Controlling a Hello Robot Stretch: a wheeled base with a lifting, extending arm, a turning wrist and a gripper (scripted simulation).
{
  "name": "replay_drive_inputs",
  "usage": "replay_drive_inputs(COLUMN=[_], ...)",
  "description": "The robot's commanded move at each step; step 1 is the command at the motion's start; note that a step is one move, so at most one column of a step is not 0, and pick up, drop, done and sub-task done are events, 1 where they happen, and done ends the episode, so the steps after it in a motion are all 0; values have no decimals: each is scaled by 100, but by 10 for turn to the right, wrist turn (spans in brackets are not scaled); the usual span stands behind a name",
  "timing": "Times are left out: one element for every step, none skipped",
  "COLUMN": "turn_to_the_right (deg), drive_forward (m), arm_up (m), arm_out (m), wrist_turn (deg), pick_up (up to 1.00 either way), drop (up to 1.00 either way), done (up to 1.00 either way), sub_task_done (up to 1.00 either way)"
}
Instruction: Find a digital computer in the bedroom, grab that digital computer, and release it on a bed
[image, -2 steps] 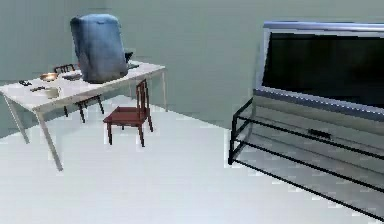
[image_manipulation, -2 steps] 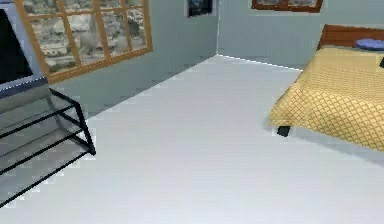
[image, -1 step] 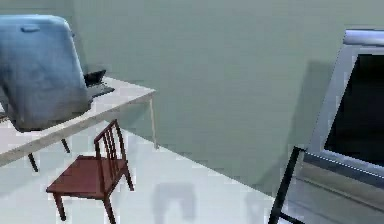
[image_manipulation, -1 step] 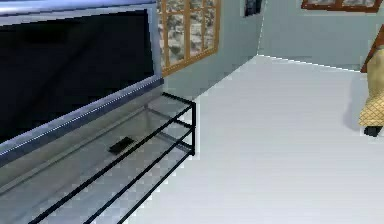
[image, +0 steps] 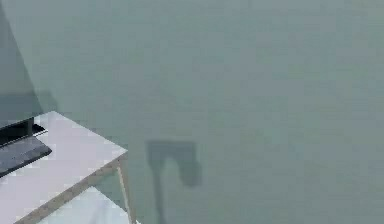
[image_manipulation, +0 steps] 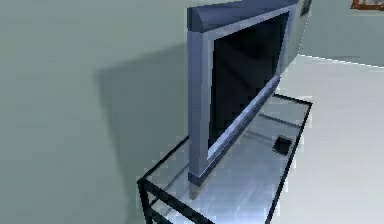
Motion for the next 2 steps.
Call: replay_drive_inputs(turn_to_the_right=[0,-450], drive_forward=[25,0], arm_up=[0,0], arm_out=[0,0], wrist_turn=[0,0], pick_up=[0,0], drop=[0,0], done=[0,0], sub_task_done=[0,0])
